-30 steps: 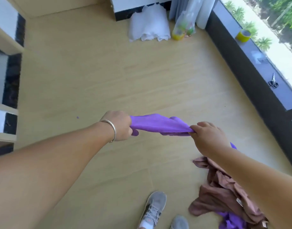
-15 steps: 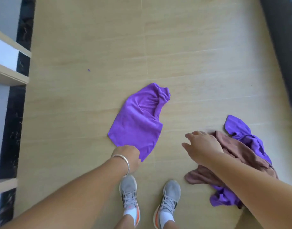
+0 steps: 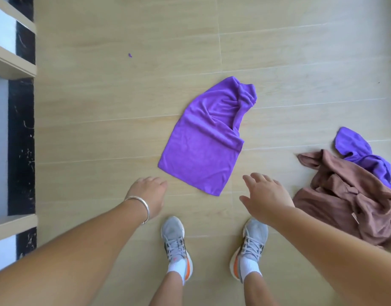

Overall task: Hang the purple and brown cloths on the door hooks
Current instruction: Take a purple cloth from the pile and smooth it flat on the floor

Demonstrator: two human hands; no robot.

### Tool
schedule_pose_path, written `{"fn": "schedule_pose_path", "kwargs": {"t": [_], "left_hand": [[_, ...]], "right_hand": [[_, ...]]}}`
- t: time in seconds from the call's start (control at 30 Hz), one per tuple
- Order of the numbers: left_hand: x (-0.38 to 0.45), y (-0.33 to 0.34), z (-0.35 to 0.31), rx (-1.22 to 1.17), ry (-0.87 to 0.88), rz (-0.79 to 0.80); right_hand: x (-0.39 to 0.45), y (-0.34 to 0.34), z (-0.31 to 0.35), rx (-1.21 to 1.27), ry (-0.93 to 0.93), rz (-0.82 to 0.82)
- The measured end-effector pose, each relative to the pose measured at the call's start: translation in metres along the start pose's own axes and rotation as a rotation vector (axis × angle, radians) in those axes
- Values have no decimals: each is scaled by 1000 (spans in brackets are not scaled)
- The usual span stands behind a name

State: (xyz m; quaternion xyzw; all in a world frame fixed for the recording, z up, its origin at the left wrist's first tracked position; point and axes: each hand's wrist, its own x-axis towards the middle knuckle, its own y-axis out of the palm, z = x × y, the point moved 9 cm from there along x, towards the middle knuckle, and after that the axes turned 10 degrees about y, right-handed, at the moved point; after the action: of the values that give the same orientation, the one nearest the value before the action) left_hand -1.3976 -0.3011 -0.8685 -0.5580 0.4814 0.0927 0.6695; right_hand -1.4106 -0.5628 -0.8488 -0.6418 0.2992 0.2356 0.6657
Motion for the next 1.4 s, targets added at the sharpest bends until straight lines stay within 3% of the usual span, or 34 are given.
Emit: {"fn": "schedule_pose_path", "kwargs": {"t": [0.43, 0.97, 1.2, 1.4], "left_hand": [[48, 80, 57, 24, 90, -118], [249, 236, 78, 195, 147, -115], [278, 204, 72, 71, 288, -482], [279, 185, 78, 31, 258, -449]], "right_hand": [[33, 98, 100, 37, 38, 31], [200, 307, 104, -191, 53, 24], [226, 312, 89, -208, 39, -121], [235, 280, 72, -119, 32, -150]]}}
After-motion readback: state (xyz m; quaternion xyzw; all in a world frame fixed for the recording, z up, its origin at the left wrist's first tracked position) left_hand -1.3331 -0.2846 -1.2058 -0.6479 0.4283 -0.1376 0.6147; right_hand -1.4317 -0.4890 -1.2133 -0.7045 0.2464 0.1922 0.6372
